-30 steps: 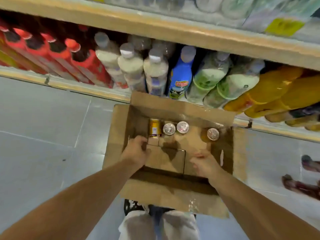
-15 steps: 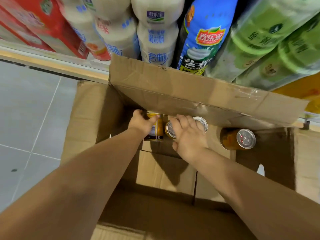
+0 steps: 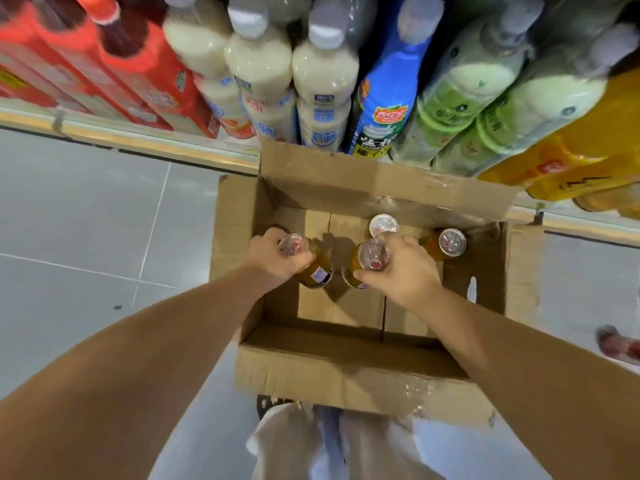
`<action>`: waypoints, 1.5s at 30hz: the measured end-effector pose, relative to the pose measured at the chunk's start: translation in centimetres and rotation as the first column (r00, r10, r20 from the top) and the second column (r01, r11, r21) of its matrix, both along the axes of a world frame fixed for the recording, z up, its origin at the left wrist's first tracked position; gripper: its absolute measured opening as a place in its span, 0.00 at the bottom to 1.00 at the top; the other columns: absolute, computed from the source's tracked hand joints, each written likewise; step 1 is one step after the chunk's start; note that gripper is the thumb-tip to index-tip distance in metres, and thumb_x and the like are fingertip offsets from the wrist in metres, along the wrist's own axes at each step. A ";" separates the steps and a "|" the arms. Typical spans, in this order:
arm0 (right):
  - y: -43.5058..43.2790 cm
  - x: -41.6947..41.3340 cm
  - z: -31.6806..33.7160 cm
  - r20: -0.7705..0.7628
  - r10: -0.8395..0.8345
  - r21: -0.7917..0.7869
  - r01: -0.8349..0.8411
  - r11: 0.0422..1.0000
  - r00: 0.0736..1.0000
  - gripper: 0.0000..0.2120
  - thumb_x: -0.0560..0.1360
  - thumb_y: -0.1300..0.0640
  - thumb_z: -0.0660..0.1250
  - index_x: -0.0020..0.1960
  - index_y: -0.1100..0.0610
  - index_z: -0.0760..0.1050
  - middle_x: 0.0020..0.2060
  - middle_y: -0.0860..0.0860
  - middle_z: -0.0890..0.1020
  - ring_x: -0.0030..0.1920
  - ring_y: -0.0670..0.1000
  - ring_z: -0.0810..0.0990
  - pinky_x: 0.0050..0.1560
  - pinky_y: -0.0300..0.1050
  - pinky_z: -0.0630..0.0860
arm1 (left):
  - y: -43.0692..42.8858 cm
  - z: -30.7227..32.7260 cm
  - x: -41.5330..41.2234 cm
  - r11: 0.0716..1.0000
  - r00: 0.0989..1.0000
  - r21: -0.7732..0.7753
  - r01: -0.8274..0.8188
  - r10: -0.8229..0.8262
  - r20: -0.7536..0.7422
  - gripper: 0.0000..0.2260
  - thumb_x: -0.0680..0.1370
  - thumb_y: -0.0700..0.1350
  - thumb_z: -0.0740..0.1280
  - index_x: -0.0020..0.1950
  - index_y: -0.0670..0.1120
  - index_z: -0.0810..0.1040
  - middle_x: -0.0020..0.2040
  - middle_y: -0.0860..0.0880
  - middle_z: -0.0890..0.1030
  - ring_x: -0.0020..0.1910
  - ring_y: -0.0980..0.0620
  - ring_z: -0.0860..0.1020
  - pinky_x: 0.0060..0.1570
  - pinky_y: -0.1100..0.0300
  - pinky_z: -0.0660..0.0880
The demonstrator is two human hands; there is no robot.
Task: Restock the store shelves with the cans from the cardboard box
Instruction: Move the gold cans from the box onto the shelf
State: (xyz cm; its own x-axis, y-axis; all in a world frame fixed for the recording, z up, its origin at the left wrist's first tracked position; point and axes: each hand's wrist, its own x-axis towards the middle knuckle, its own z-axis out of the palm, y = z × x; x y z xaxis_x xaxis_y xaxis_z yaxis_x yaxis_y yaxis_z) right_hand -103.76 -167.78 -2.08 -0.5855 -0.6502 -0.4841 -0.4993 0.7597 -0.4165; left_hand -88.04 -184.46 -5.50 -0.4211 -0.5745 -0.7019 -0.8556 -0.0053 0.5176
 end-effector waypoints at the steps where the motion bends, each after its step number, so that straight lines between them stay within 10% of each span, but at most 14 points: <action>1: 0.6 0.4 2.9 0.065 -0.107 -0.030 0.109 0.994 0.992 0.34 0.61 0.39 0.74 0.64 0.48 0.70 0.52 0.48 0.72 0.56 0.53 0.74 0.49 0.43 0.68 | 0.3 3.1 0.0 0.999 0.999 0.014 0.044 -0.044 -0.013 0.25 0.66 0.59 0.70 0.58 0.47 0.71 0.52 0.47 0.75 0.50 0.49 0.75 0.47 0.54 0.74; 6: 2.8 1.3 19.4 0.296 -0.389 -0.187 0.453 0.872 0.872 0.17 0.62 0.47 0.77 0.47 0.50 0.77 0.49 0.55 0.78 0.51 0.55 0.78 0.55 0.51 0.75 | 0.9 21.2 -0.8 0.973 0.971 -0.033 0.227 -0.229 -0.072 0.14 0.76 0.57 0.57 0.55 0.49 0.71 0.48 0.42 0.78 0.44 0.44 0.77 0.36 0.59 0.72; 10: 4.7 1.5 32.6 0.375 -0.488 -0.299 0.601 0.741 0.788 0.08 0.68 0.50 0.74 0.40 0.47 0.74 0.38 0.46 0.78 0.41 0.41 0.78 0.41 0.28 0.70 | 1.1 36.3 -2.0 0.954 0.940 -0.063 0.293 -0.299 -0.165 0.12 0.78 0.55 0.53 0.47 0.49 0.70 0.44 0.40 0.77 0.40 0.40 0.78 0.33 0.59 0.75; 16: 8.2 1.5 48.4 0.434 -0.413 -0.519 0.597 0.612 0.801 0.16 0.68 0.51 0.74 0.53 0.47 0.75 0.47 0.41 0.79 0.45 0.38 0.79 0.41 0.30 0.73 | 2.2 54.2 -3.4 0.960 0.929 -0.013 0.278 -0.272 -0.251 0.23 0.72 0.68 0.59 0.55 0.51 0.71 0.40 0.46 0.77 0.26 0.51 0.75 0.19 0.66 0.66; 19: 9.6 1.0 55.4 0.410 -0.317 -0.578 0.513 0.635 0.855 0.22 0.69 0.51 0.74 0.61 0.50 0.74 0.58 0.48 0.77 0.57 0.49 0.77 0.54 0.51 0.76 | 3.0 61.4 -3.2 0.944 0.896 -0.067 0.324 -0.329 -0.299 0.26 0.67 0.68 0.67 0.53 0.51 0.69 0.43 0.44 0.77 0.23 0.52 0.75 0.20 0.64 0.67; 24: 10.9 0.0 65.6 0.213 -0.223 -0.654 0.308 0.691 0.951 0.30 0.71 0.47 0.72 0.70 0.46 0.66 0.63 0.46 0.71 0.56 0.47 0.74 0.49 0.45 0.78 | 4.2 71.3 -4.4 0.934 0.856 -0.220 0.283 -0.349 -0.382 0.15 0.70 0.60 0.70 0.49 0.53 0.73 0.44 0.47 0.76 0.34 0.50 0.76 0.26 0.64 0.72; 32: 9.2 -1.9 77.3 0.197 -0.264 -0.773 0.315 0.551 0.944 0.11 0.73 0.56 0.69 0.50 0.44 0.70 0.61 0.49 0.69 0.52 0.53 0.75 0.38 0.46 0.80 | 2.9 83.5 -7.7 0.761 0.797 -0.620 0.192 -0.490 -0.354 0.14 0.78 0.59 0.54 0.58 0.53 0.66 0.45 0.46 0.75 0.34 0.48 0.76 0.26 0.61 0.71; 37: 6.6 -4.3 82.6 0.359 -0.308 -0.823 0.454 0.342 0.881 0.11 0.71 0.57 0.71 0.47 0.48 0.71 0.56 0.53 0.71 0.46 0.54 0.76 0.31 0.48 0.81 | 0.4 89.5 -10.7 0.814 0.754 -0.573 0.092 -0.433 -0.495 0.31 0.66 0.69 0.66 0.57 0.49 0.67 0.46 0.48 0.75 0.38 0.49 0.76 0.27 0.60 0.70; 45: 3.1 -8.3 87.7 0.019 -0.404 -0.919 0.176 0.354 0.914 0.17 0.68 0.54 0.74 0.49 0.44 0.68 0.50 0.43 0.72 0.43 0.54 0.80 0.35 0.53 0.81 | -2.8 95.5 -16.0 0.826 0.694 -0.529 0.196 -0.497 -0.520 0.38 0.58 0.59 0.75 0.63 0.49 0.65 0.42 0.46 0.75 0.24 0.55 0.71 0.19 0.65 0.63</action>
